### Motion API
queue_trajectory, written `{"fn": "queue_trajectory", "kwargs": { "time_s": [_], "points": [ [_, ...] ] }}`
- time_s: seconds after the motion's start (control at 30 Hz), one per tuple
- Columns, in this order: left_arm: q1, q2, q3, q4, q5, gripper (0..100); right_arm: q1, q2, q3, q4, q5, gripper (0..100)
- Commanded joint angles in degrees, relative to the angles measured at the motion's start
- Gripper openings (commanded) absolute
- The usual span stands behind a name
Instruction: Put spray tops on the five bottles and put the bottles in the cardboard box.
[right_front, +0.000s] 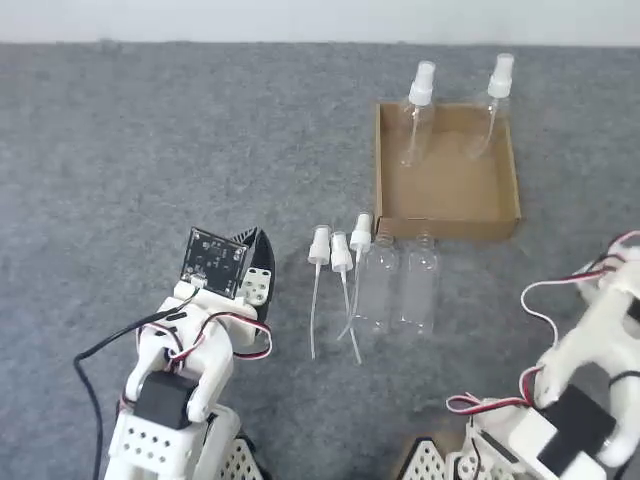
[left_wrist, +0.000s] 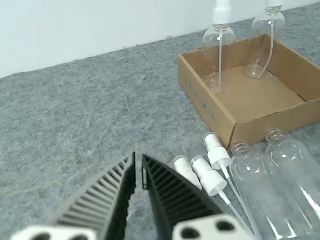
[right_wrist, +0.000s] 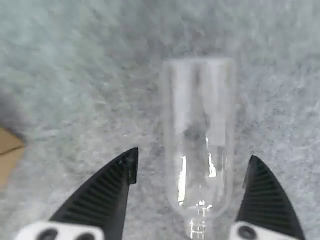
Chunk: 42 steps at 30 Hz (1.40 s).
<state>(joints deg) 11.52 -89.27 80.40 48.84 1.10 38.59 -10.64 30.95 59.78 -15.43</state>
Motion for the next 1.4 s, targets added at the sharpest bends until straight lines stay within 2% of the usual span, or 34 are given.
{"fn": "queue_trajectory", "kwargs": {
  "time_s": [0.0,0.13,0.27,0.33,0.47,0.53,0.9,1.37],
  "points": [
    [0.26,-0.70,-0.31,-1.67,-0.44,1,-0.75,-0.92,-11.43,6.55,14.24,27.7],
    [0.18,-0.70,-0.31,-1.67,-0.44,1,1.10,-0.84,-17.23,11.74,39.74,27.8],
    [0.18,-0.70,-0.31,-1.67,-0.44,1,2.15,0.22,-16.09,15.87,72.18,27.7],
    [0.18,-0.70,-0.31,-1.67,-0.44,1,2.86,0.22,-13.54,16.75,85.80,27.8],
    [0.18,-0.70,-0.31,-1.67,-0.44,1,4.44,0.40,-7.82,16.40,106.81,27.8],
    [0.18,-0.70,-0.31,-1.67,-0.44,1,4.97,0.31,-6.07,16.40,113.58,27.9],
    [0.18,-0.70,-0.22,-1.67,-0.44,1,5.58,0.84,-2.99,16.40,125.80,28.1],
    [0.18,-0.70,-0.22,-1.67,-0.44,1,6.20,0.84,-4.13,13.49,125.71,27.7]
  ]
}}
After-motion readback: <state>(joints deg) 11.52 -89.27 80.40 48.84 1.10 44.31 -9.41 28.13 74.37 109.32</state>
